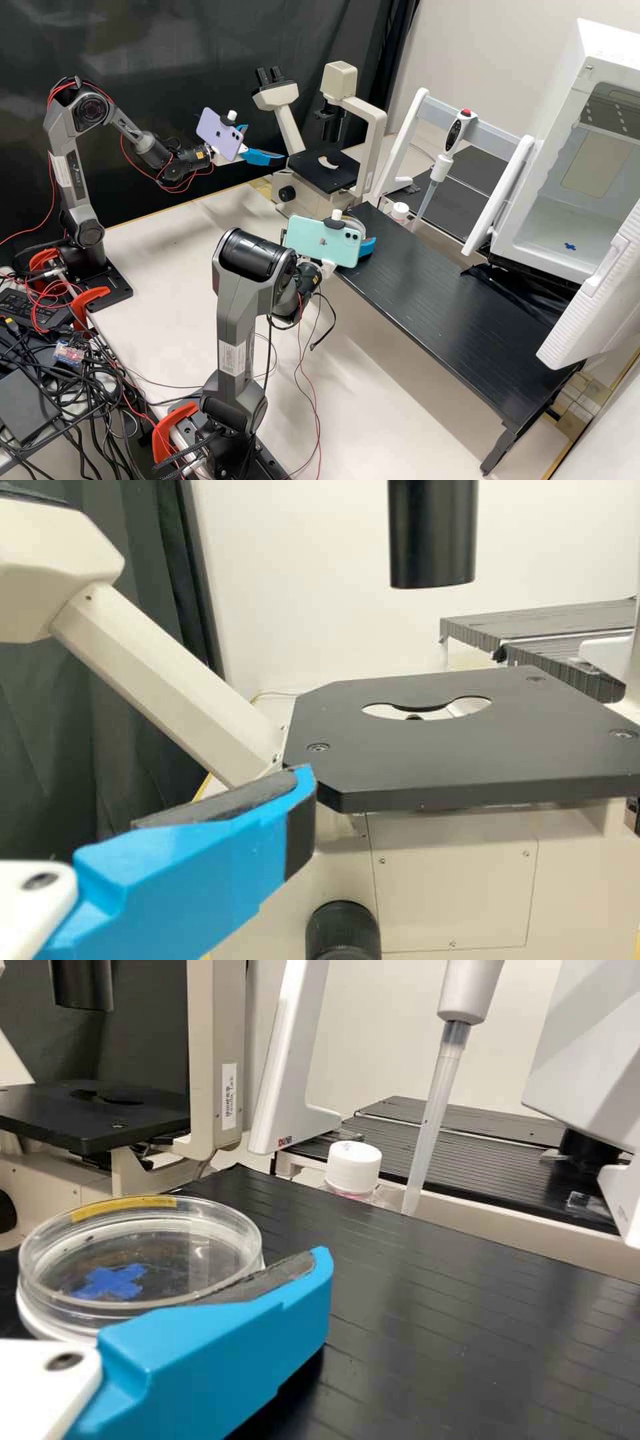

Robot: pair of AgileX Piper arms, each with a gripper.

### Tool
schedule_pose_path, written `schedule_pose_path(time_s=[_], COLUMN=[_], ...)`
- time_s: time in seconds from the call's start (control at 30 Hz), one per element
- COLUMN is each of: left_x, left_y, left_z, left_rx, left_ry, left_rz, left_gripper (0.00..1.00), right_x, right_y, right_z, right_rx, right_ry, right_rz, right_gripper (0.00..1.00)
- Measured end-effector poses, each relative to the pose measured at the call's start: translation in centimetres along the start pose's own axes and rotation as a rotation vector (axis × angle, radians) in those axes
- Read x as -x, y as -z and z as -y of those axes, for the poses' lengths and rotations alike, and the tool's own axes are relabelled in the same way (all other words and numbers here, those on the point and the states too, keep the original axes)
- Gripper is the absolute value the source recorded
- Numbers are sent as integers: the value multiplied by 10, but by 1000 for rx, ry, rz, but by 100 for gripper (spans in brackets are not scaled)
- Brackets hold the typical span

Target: Move the petri dish to the incubator

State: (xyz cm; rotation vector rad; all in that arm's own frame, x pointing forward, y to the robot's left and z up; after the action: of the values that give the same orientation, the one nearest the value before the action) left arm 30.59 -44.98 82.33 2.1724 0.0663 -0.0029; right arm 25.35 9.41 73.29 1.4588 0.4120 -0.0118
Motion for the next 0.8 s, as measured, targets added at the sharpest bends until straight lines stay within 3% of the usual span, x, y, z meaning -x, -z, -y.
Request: schedule_pose_path(time_s=[0.33, 0.8], left_x=[0, 0], left_y=[0, 0], left_z=[0, 0], left_rx=[0, 0], left_ry=[0, 0], left_rz=[0, 0], left_gripper=[100, 100], right_x=[-3, -3], right_y=[-2, -6], right_z=[-1, -3], right_rx=[-26, -31], right_ry=[5, -1], right_rz=[17, 29], right_gripper=[0, 0])
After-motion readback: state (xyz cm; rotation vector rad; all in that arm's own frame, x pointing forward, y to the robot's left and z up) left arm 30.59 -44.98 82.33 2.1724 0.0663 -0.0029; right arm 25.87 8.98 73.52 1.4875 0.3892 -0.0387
